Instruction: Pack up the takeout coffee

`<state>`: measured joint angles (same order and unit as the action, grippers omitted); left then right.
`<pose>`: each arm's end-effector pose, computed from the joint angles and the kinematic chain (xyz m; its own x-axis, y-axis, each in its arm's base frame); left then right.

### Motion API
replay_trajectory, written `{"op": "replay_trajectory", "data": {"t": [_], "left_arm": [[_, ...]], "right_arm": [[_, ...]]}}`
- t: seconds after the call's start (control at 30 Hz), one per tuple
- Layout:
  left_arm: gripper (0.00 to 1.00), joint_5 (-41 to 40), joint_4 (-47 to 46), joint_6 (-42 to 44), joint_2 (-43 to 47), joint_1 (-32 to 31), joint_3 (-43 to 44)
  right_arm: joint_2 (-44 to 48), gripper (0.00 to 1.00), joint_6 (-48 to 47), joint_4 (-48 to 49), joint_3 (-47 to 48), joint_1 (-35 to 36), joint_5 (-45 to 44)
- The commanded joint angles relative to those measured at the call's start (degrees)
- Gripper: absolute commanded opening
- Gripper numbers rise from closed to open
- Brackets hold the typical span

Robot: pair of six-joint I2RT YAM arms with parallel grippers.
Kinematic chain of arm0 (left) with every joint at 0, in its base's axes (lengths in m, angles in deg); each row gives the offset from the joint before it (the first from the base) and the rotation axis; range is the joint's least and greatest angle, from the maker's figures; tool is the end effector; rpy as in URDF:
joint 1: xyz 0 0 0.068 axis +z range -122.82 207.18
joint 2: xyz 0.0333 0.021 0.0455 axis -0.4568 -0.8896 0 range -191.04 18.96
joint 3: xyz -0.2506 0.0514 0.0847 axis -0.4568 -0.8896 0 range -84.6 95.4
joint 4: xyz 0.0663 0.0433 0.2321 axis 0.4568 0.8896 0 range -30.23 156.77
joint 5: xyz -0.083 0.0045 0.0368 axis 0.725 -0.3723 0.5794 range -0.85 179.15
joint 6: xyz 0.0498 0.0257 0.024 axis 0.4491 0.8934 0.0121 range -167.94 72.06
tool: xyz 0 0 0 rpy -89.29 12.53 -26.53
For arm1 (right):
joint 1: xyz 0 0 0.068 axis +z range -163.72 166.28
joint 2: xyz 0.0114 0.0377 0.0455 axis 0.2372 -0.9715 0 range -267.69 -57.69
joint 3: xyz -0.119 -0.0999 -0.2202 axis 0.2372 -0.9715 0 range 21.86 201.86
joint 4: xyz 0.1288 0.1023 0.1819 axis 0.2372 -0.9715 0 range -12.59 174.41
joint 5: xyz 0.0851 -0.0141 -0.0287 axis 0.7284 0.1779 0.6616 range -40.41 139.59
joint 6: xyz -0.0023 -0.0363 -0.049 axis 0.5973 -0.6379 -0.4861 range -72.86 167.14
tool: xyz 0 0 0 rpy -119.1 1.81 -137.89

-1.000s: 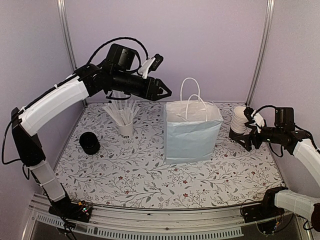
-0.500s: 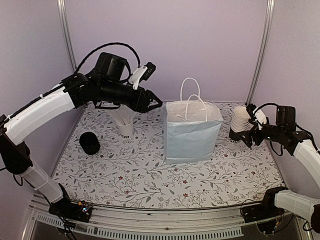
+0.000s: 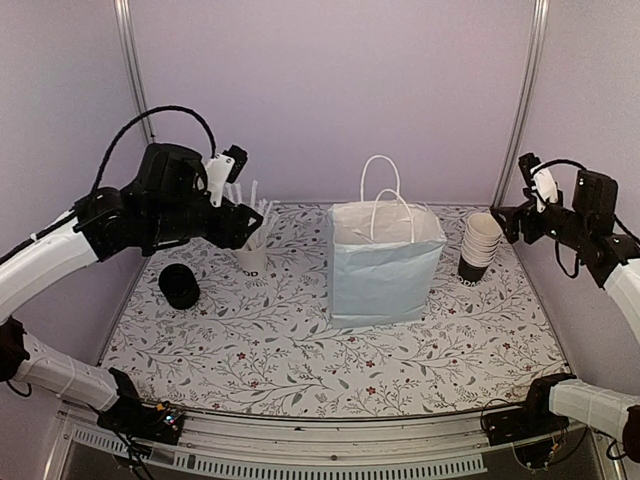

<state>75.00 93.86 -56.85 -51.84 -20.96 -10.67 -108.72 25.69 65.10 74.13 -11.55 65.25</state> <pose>0.1817 -0.1860 0.3712 -0.4293 0.2541 -0.8667 0.5221 0.8528 -0.0085 0.1939 0.0197 0.3444 -0.1813 -0.3592 -0.9155 -0.3860 0.8822 -0.2697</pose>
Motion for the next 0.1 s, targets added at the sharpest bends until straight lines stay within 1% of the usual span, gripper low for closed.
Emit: {"op": "replay_trajectory", "data": {"t": [0.0, 0.07], "left_arm": [[0.71, -10.31, -3.57, -0.76, 3.35, 5.72, -6.34], [0.71, -8.83, -7.94, -1.1, 5.83, 6.49, -9.47]], "right_arm": [[0.46, 0.99, 1.66, -1.33, 4.96, -0.24, 3.45], [1.02, 0.99, 2.3, -0.55, 3.11, -0.24, 4.92]]}}
